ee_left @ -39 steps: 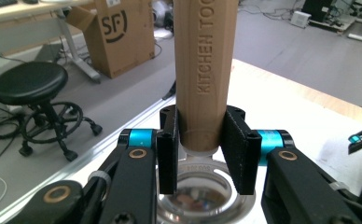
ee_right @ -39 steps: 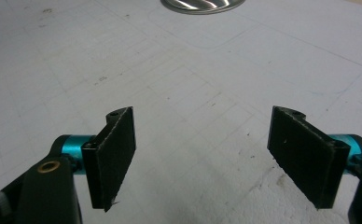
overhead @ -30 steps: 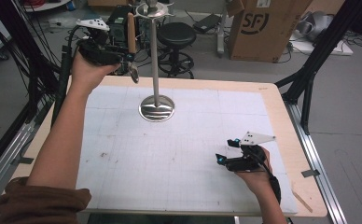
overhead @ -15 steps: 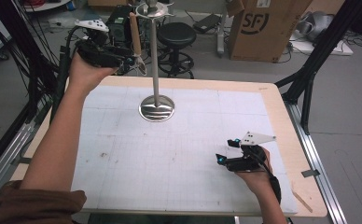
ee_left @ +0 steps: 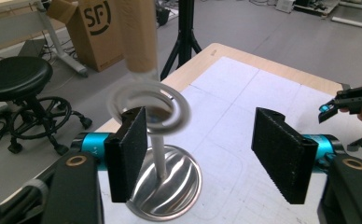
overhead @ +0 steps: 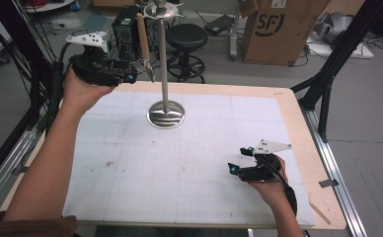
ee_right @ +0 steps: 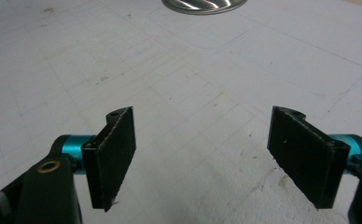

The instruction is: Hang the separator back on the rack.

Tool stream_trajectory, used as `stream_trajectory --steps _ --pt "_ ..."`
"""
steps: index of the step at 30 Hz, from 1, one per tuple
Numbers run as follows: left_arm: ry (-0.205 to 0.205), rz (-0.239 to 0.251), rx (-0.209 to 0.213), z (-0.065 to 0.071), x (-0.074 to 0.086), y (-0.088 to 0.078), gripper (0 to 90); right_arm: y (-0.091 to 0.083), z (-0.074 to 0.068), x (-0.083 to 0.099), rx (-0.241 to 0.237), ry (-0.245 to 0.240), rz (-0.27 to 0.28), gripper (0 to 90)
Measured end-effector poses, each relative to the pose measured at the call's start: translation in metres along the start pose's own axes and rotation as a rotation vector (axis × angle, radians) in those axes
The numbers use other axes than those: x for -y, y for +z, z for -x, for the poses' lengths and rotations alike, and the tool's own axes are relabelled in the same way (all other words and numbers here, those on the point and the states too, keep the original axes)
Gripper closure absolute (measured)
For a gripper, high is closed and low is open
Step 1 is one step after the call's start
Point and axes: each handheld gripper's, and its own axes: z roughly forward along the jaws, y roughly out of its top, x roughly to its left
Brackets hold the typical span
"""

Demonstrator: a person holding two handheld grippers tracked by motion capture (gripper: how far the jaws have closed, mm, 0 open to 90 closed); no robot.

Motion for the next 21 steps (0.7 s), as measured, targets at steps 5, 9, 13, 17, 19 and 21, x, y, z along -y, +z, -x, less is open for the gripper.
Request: stream_trajectory --steps 5,9,13,17,19,21 --pt "0.011 0.003 0.007 0.008 0.012 -0.004 33.8 -0.001 0.000 0.000 0.000 -0.002 0.007 22.4" --pt "0.003 0.013 0.021 0.012 0.019 -0.007 31.8 0.000 0.000 0.000 -0.002 0.001 0.002 22.4" --pt "0.010 0.032 0.048 0.019 0.022 -0.009 29.6 0.000 0.000 0.000 -0.002 0.000 0.000 22.4" --pt "0.022 0.049 0.079 0.028 0.026 -0.008 27.9 0.000 0.000 0.000 0.001 0.001 0.005 22.5" --pt "0.031 0.052 0.095 0.033 0.029 -0.008 27.3 0.000 0.000 0.000 -0.001 0.000 0.004 22.5" --pt "0.033 0.055 0.098 0.037 0.032 -0.007 25.9 0.000 0.000 0.000 -0.002 0.002 0.003 22.4"
